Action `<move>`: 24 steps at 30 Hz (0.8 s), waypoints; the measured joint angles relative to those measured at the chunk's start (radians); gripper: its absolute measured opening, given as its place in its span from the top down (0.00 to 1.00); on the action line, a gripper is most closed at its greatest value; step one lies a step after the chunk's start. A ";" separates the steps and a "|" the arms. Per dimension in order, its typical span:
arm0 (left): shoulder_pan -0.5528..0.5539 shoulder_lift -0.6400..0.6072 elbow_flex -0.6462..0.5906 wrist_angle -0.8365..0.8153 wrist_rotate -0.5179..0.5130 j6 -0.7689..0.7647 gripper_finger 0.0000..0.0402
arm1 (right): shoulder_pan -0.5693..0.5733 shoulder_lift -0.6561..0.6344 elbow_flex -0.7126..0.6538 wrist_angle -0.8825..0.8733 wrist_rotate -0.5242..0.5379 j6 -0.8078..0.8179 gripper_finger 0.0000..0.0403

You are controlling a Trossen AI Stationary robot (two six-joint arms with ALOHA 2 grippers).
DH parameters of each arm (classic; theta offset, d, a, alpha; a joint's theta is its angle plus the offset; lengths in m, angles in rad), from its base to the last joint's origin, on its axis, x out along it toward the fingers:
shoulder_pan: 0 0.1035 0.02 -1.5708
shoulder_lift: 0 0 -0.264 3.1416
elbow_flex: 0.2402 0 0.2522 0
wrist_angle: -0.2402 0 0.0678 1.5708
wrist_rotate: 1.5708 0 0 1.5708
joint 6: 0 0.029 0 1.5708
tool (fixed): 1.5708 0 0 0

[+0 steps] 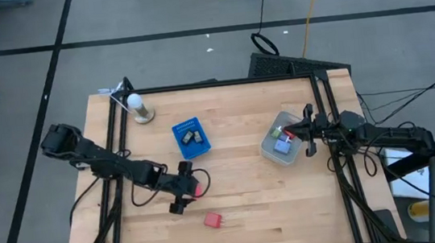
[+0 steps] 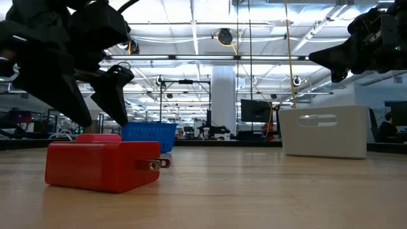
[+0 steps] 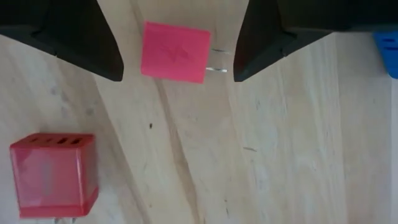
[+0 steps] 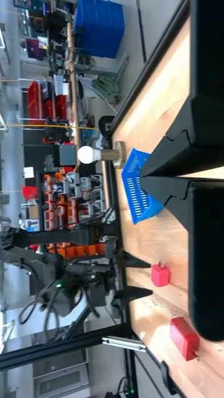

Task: Pick & Place Office items
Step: Put the pink charger adapter into the gray bin

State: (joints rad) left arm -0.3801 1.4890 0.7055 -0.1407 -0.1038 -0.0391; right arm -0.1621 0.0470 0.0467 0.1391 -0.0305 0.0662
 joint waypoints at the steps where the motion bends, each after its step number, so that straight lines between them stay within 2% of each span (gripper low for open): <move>1: 0.000 -0.001 0.000 0.005 0.002 -0.005 0.23 | 0.000 0.002 0.000 -0.002 0.001 0.000 0.99; 13: 0.001 0.052 0.000 0.009 0.041 0.002 0.30 | 0.000 0.007 0.000 -0.001 0.002 -0.002 0.99; 24: 0.036 0.095 0.000 0.013 0.020 0.035 0.34 | 0.000 0.011 0.000 0.003 0.003 -0.003 0.99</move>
State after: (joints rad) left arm -0.3439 1.5845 0.7052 -0.1280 -0.0834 -0.0036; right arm -0.1619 0.0578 0.0467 0.1417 -0.0277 0.0635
